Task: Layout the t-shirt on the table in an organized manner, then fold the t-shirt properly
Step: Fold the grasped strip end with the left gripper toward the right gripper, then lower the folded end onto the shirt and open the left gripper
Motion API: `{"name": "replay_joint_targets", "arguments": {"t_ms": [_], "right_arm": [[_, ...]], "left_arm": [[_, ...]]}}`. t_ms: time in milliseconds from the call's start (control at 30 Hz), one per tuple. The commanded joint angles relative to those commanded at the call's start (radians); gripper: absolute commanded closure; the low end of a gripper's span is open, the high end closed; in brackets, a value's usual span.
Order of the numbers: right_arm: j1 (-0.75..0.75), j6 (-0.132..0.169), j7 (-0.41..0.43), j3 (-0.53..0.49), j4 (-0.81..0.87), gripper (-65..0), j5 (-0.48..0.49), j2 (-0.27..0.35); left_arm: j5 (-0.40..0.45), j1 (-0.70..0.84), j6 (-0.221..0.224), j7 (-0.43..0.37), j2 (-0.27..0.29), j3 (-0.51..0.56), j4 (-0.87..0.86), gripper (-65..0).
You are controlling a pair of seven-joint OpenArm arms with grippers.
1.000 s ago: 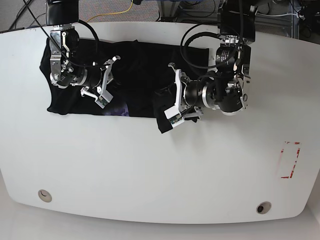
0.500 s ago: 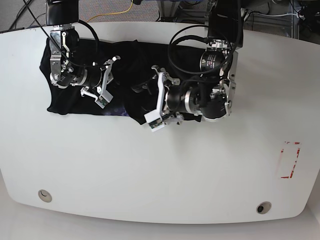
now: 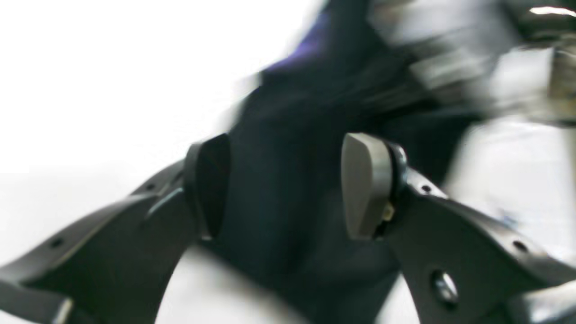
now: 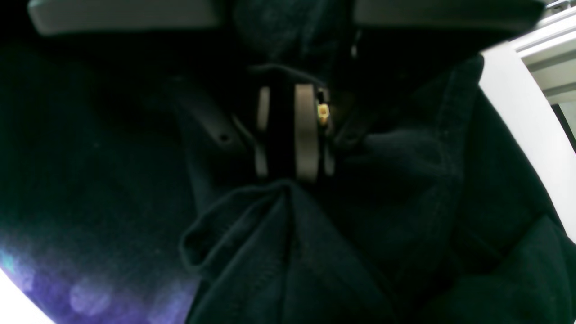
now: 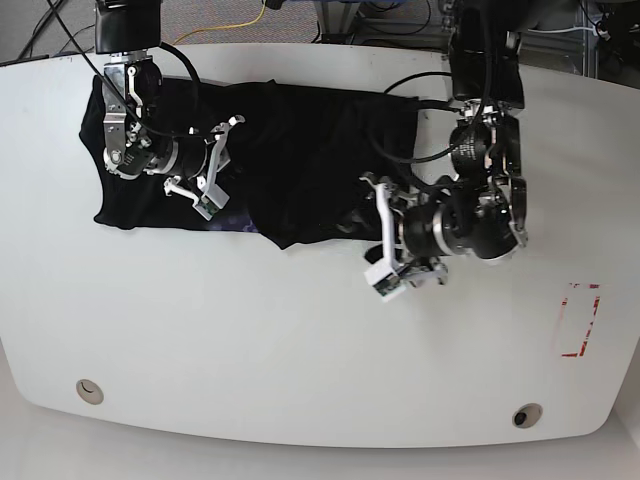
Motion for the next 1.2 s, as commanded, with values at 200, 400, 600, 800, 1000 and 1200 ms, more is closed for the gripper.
{"name": "replay_joint_targets", "arguments": {"t_ms": [200, 400, 600, 800, 1000, 1200], "right_arm": [[0.0, 0.0, 0.0, 0.0, 0.0, -7.5, 0.0, -0.003], [0.0, 0.0, 0.0, 0.0, 0.0, -7.5, 0.0, -0.018], [0.0, 0.0, 0.0, 0.0, 0.0, -7.5, 0.0, -0.02], [0.0, 0.0, 0.0, 0.0, 0.0, -7.5, 0.0, -0.02], [0.0, 0.0, 0.0, 0.0, 0.0, -7.5, 0.0, -0.02], [0.0, 0.0, 0.0, 0.0, 0.0, -7.5, 0.0, -0.02]], "left_arm": [[0.06, 0.025, 0.035, -0.064, -0.035, -0.015, -0.006, -11.3], [0.107, 0.057, 0.096, -0.072, -0.035, 0.052, -0.008, -8.5], [0.207, 0.106, 0.107, -0.074, -0.029, 0.12, -0.008, -8.3], [0.275, 0.143, 0.107, -0.098, -0.029, 0.184, -0.006, -8.2], [0.313, 0.166, 0.107, -0.103, -0.029, 0.241, -0.006, -8.2], [0.236, 0.181, 0.101, -0.078, -0.032, 0.29, -0.002, -8.2]]}}
